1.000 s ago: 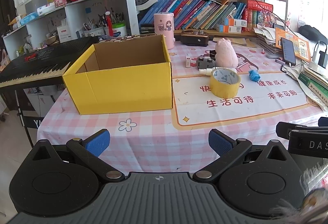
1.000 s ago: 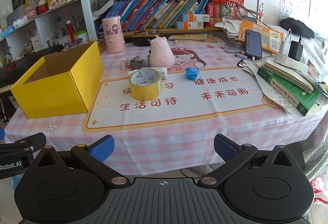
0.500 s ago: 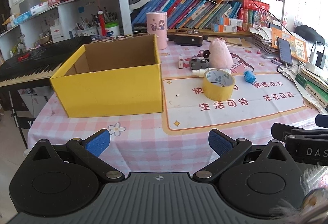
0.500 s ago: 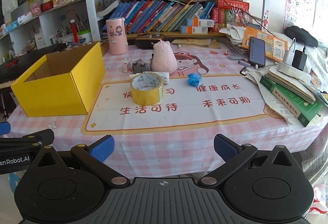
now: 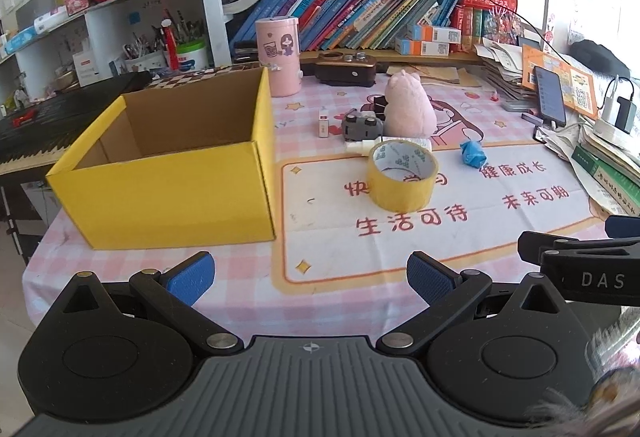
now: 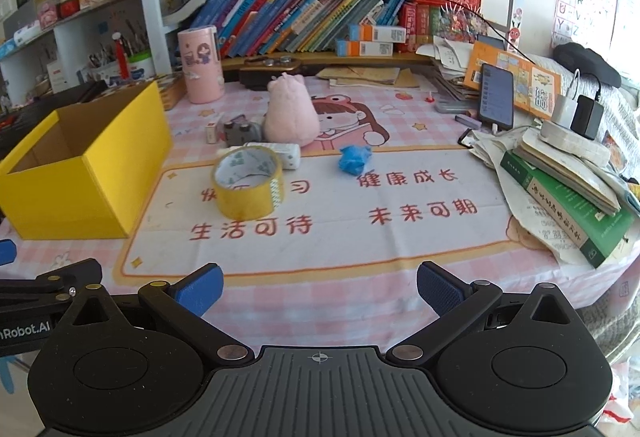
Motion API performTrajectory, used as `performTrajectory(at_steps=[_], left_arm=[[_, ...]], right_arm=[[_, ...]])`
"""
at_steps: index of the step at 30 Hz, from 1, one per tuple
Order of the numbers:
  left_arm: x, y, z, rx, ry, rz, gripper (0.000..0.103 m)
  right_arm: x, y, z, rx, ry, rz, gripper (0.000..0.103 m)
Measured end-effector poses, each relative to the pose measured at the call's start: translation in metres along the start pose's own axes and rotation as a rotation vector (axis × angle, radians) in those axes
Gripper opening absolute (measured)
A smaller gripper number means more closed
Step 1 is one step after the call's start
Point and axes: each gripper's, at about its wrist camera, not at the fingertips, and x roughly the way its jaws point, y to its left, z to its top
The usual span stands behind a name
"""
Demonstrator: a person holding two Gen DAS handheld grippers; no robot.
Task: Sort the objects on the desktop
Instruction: 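Grasp the yellow tape roll with the left tool while the right tool grasps the blue cloth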
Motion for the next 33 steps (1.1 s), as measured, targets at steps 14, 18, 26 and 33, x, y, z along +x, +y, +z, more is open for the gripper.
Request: performTrajectory(at_steps=[14,18,26,33], left_arm=[[0.044,-0.050,0.031,-0.008,0.039,0.009,0.103],[0.053,-0.066,0.038,-0.005,0.045,0.004,0.103],[0.071,-0.088,0.048,-0.021,0.076,0.023,0.103],[0.082,-0.097,0.055,-0.034,0.085,0.062,0.103]], right_arm=[[0.047,-0.043,0.036,-0.030,0.013,0.050,0.103],[0.061,-0.061,0.045,-0.015,0.024,0.027,0.103],[0.087,-0.085,0.057,0.001,0.053,0.068,0.103],[0.104,-0.094,0.066,-0.006,0.064,0.099,0.103]])
